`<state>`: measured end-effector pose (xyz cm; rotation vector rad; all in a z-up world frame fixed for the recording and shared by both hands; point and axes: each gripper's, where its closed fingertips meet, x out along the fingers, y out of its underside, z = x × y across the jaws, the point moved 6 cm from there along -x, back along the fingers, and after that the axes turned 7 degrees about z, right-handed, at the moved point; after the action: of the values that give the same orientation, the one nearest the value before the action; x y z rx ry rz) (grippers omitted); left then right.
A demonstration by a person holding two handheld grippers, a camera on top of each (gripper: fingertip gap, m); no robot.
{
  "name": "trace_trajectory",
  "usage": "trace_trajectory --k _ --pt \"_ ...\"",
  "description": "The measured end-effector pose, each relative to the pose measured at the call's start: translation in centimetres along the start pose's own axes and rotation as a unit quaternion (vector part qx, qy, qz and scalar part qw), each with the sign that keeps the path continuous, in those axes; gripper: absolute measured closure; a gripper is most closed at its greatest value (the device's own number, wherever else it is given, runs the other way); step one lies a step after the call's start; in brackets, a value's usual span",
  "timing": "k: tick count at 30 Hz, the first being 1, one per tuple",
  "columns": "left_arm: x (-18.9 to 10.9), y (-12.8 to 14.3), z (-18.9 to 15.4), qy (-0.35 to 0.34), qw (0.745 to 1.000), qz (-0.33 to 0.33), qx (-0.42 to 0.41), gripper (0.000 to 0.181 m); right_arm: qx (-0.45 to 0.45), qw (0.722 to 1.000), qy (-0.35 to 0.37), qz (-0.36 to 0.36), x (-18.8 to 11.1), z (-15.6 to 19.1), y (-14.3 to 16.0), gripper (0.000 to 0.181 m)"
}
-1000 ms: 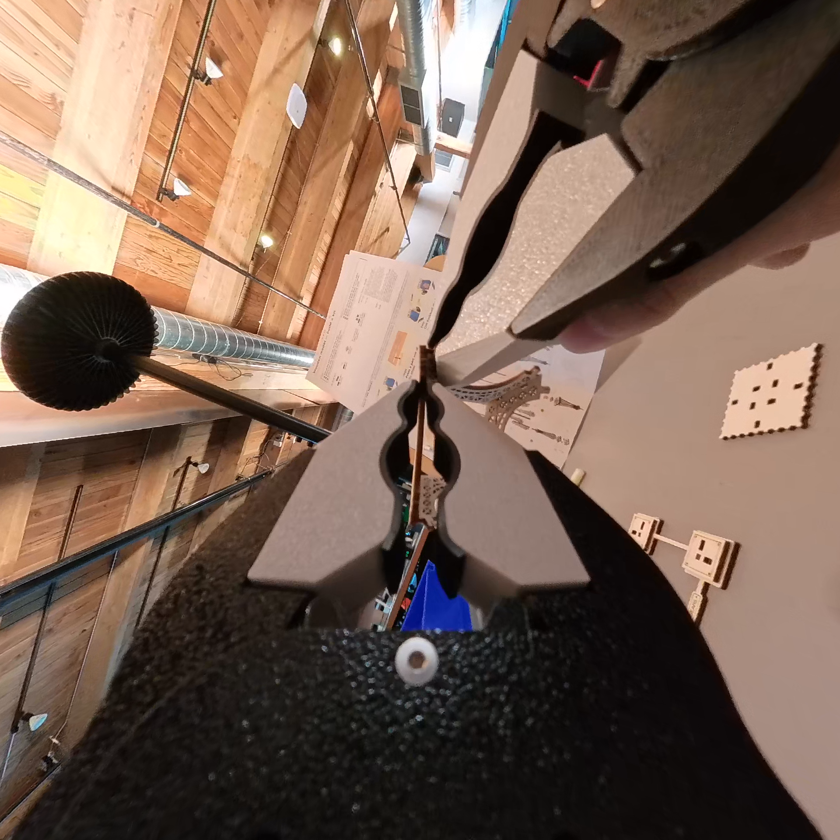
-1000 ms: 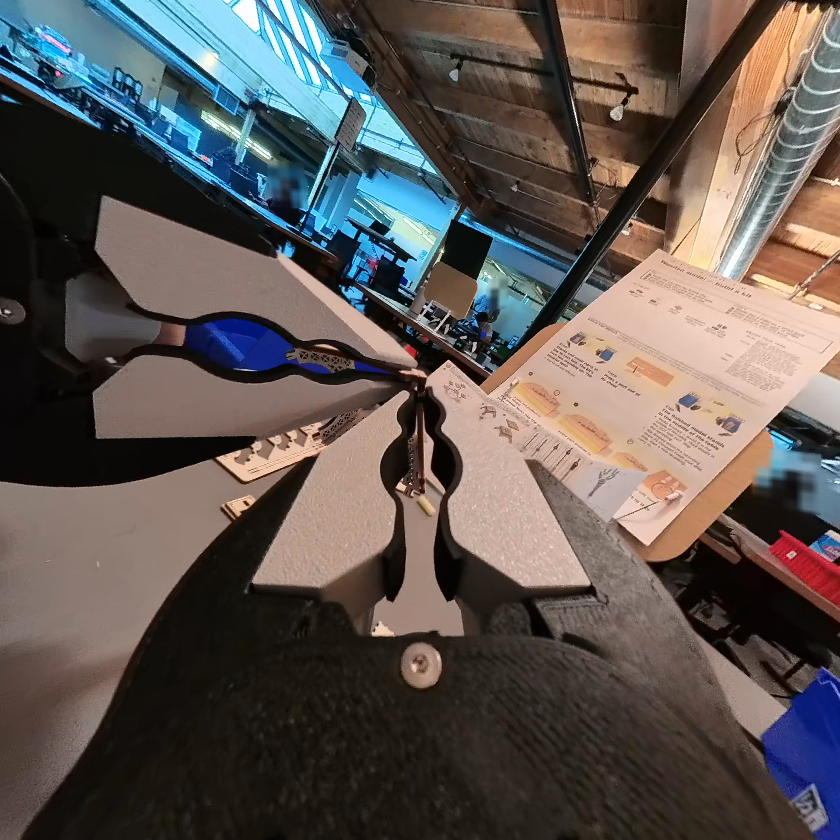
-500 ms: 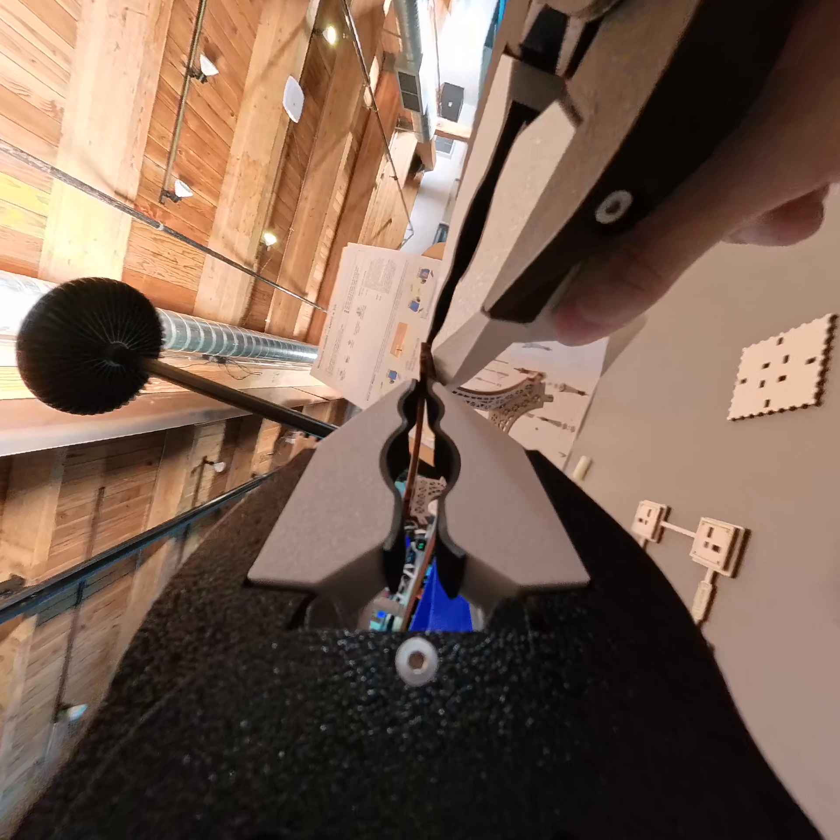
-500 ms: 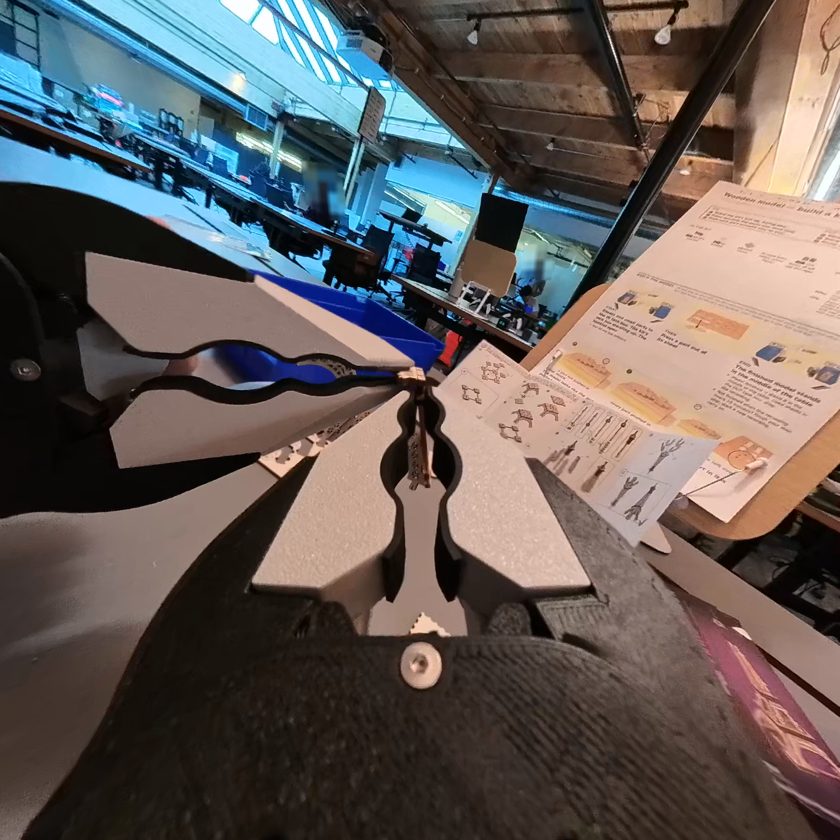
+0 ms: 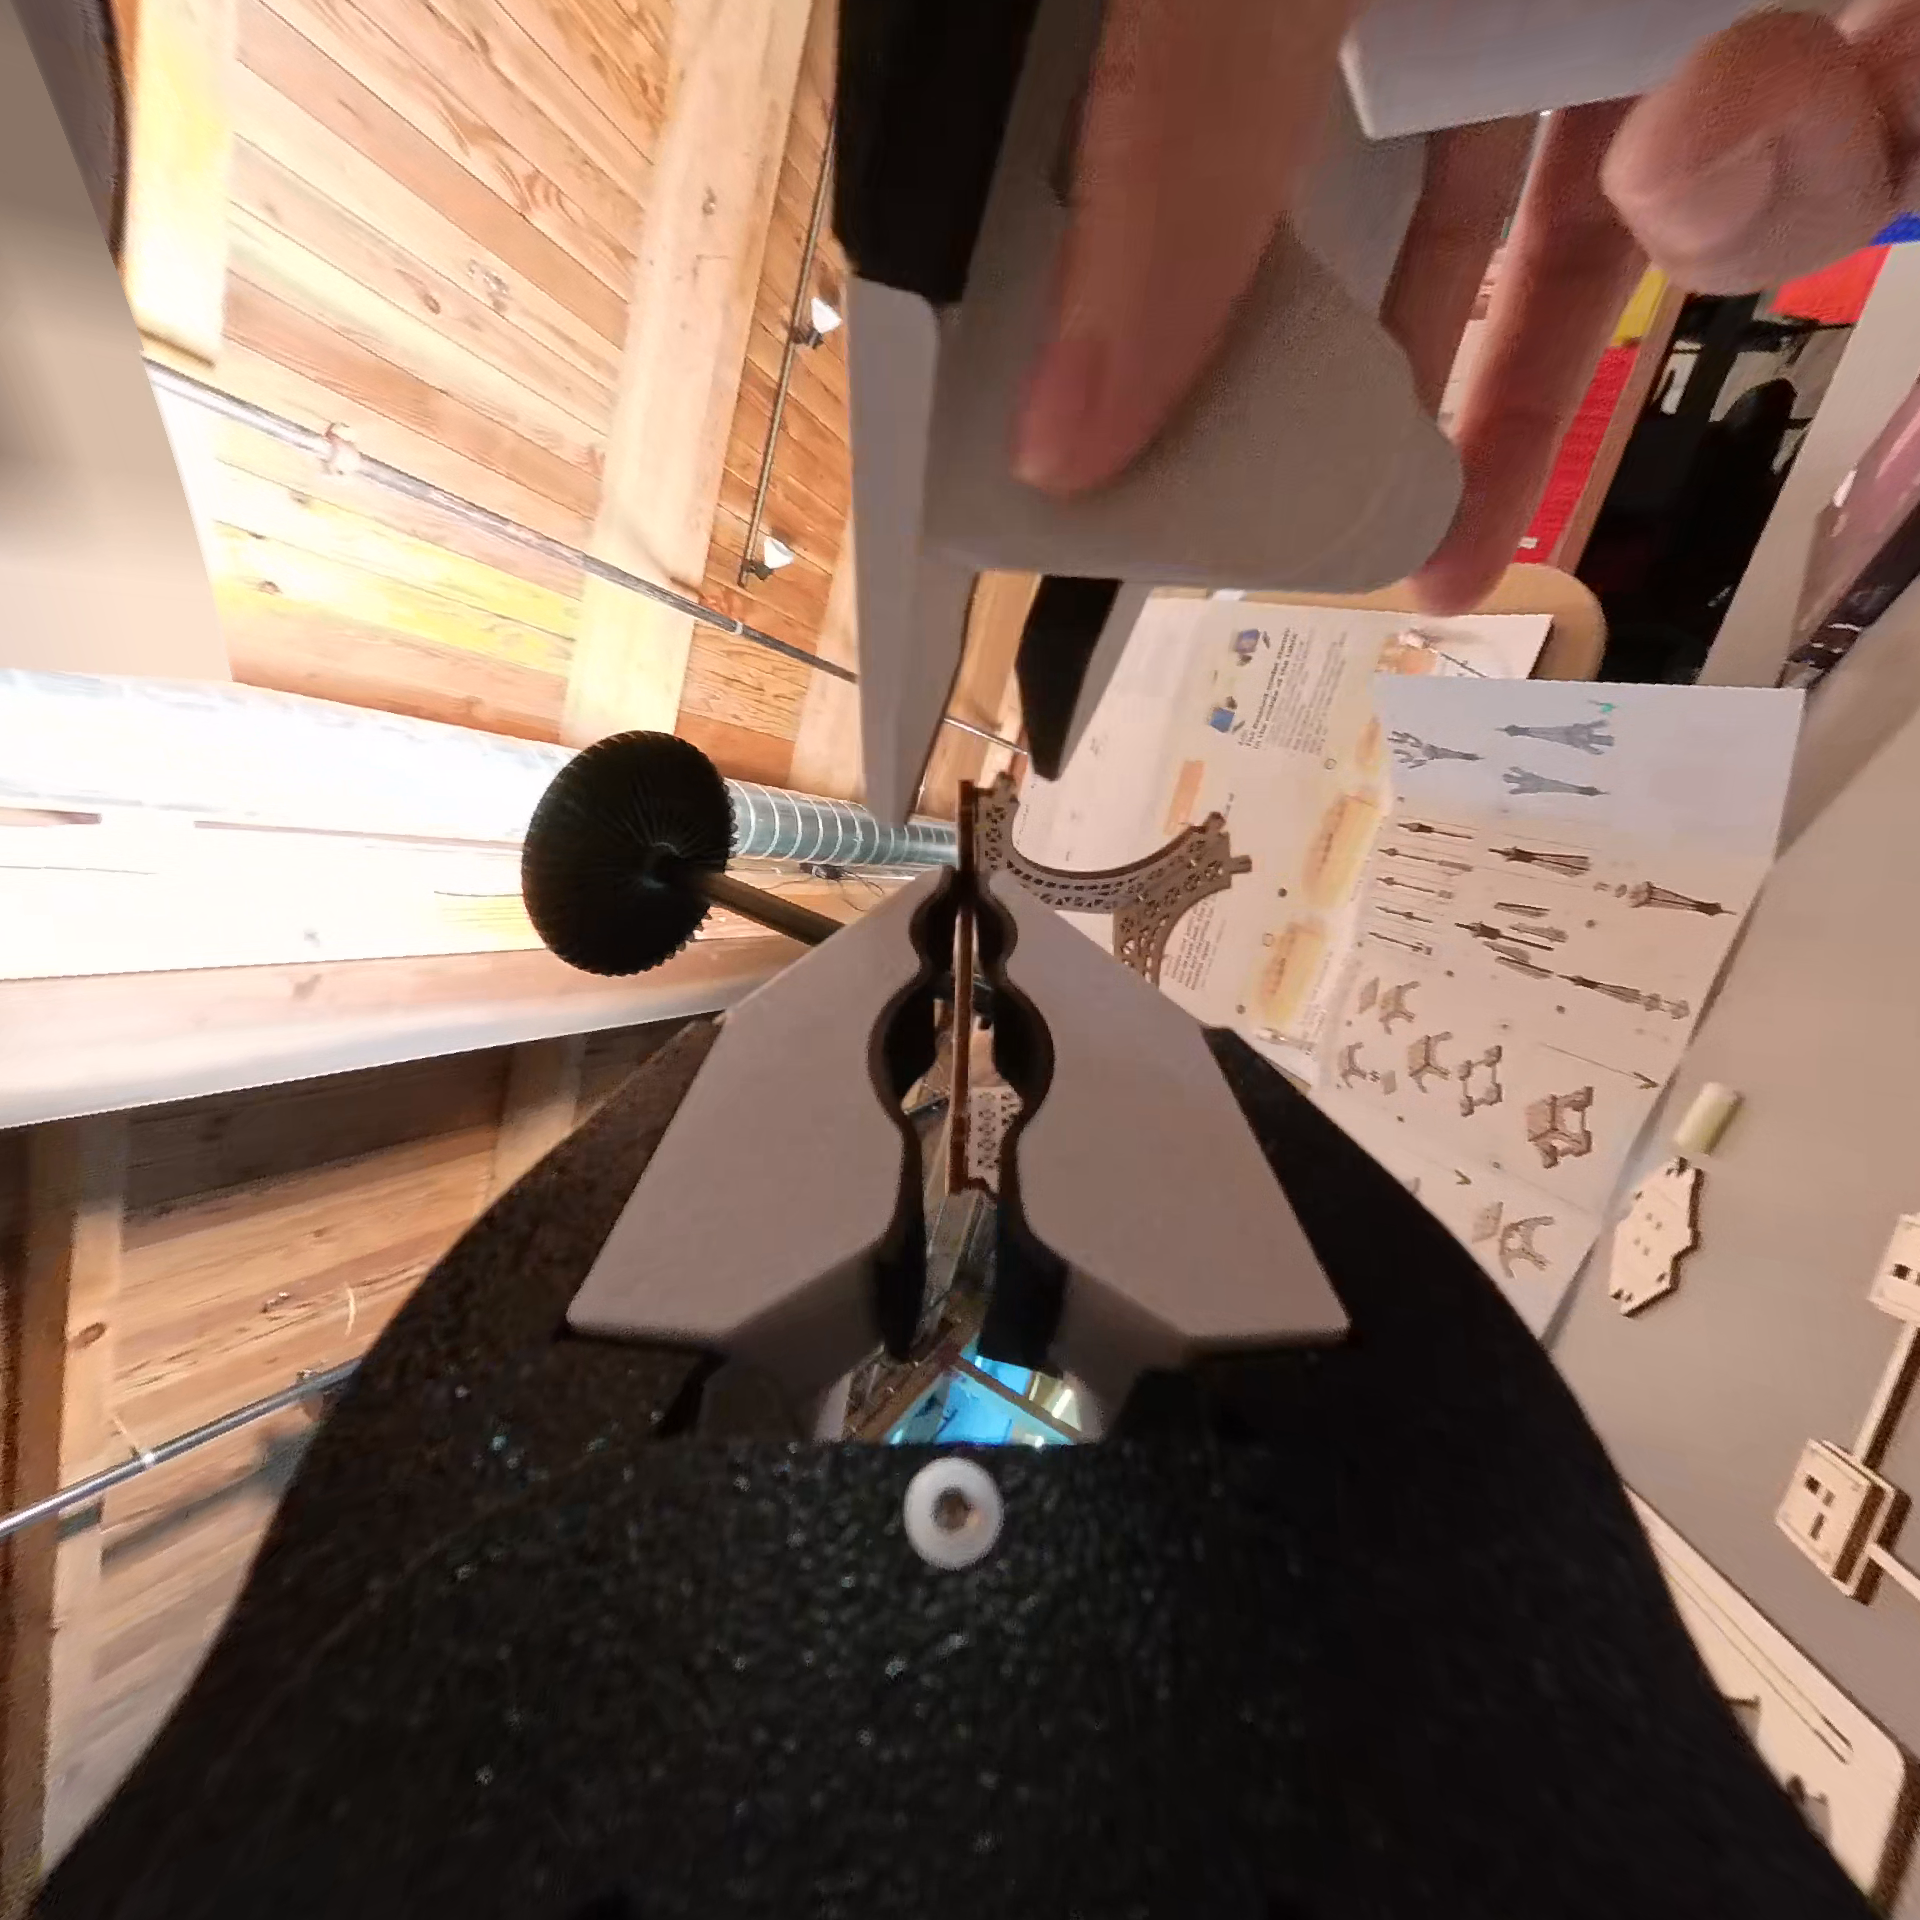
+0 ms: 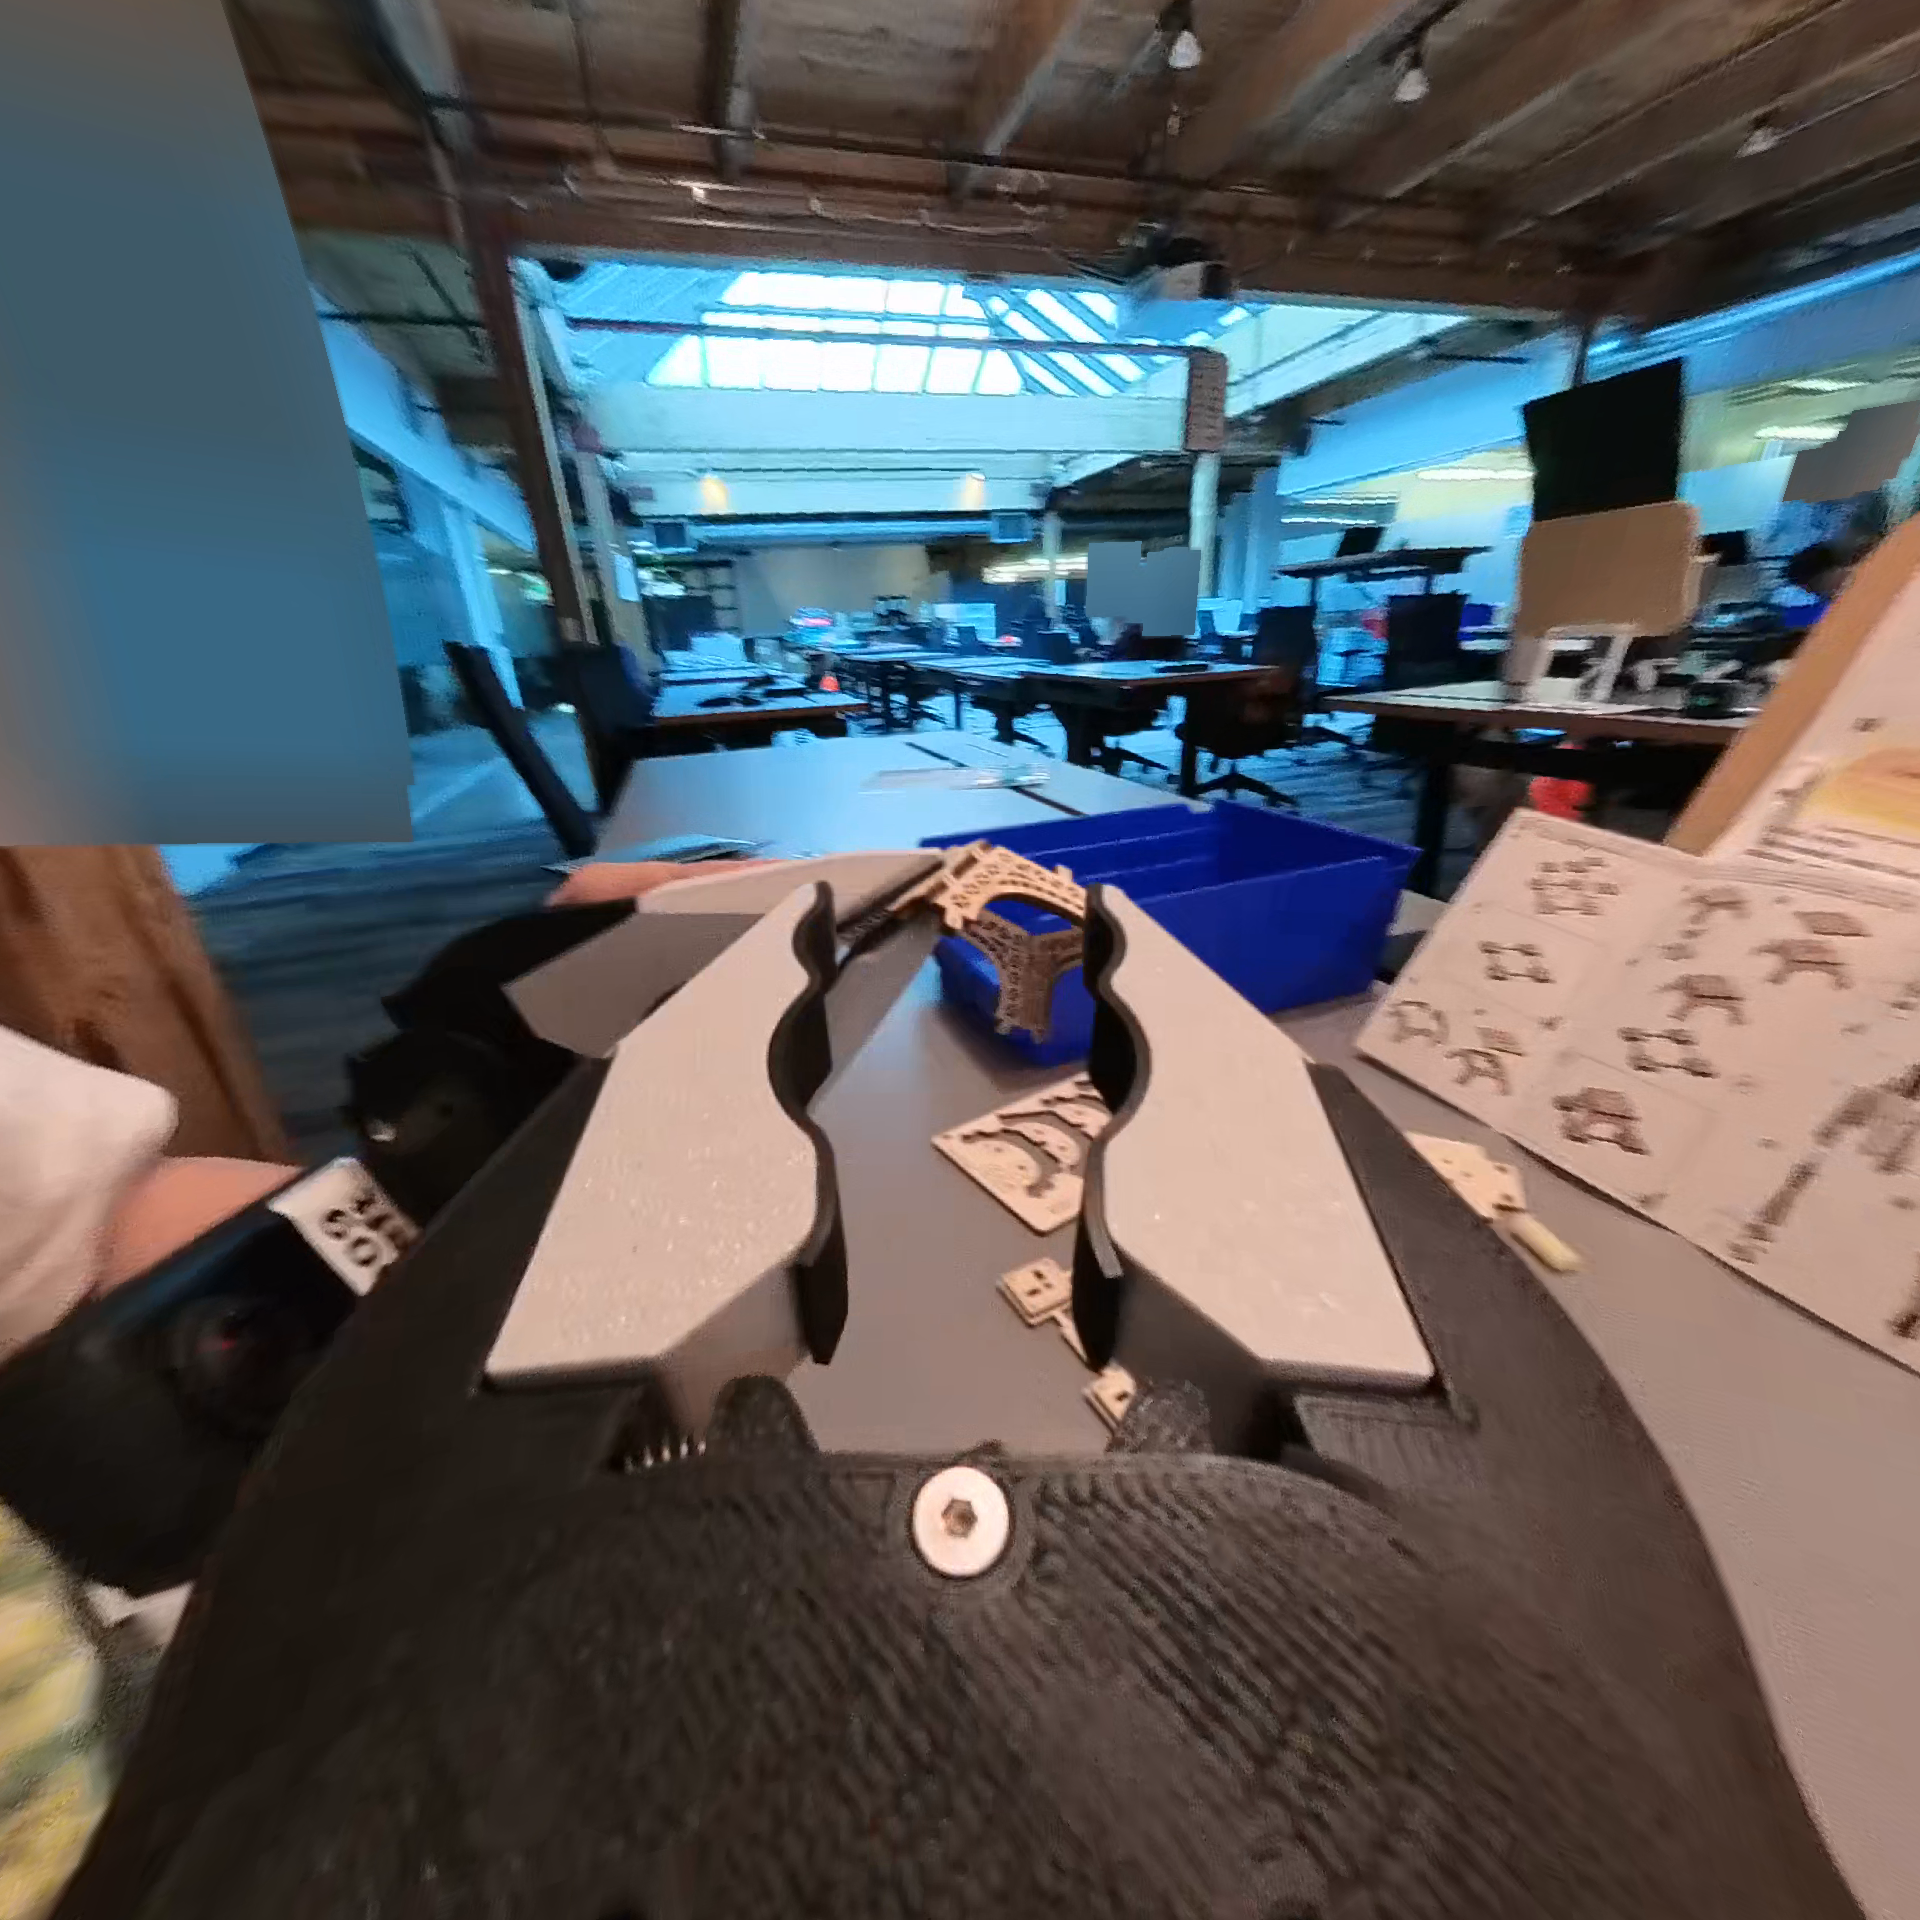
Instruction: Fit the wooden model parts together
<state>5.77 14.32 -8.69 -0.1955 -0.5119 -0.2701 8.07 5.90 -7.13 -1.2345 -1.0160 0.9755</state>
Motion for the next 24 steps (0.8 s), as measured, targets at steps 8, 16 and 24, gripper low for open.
trace_trajectory --k 8,16,24 --pt "-0.38 -0.48 0.27 -0.029 0.999 -0.016 0.033 0.181 0.022 1.0 -0.006 0.016 0.2 0.88 -0.11 0.161" --pt "-0.49 -0.45 0.54 -0.042 0.998 -0.023 0.033 0.181 0.078 0.997 -0.027 0.0 0.32 1.16 -0.18 0.165" --pt "-0.44 -0.38 0.46 -0.033 0.999 -0.018 0.033 0.18 0.08 0.996 -0.027 -0.019 0.53 0.97 0.13 0.168"
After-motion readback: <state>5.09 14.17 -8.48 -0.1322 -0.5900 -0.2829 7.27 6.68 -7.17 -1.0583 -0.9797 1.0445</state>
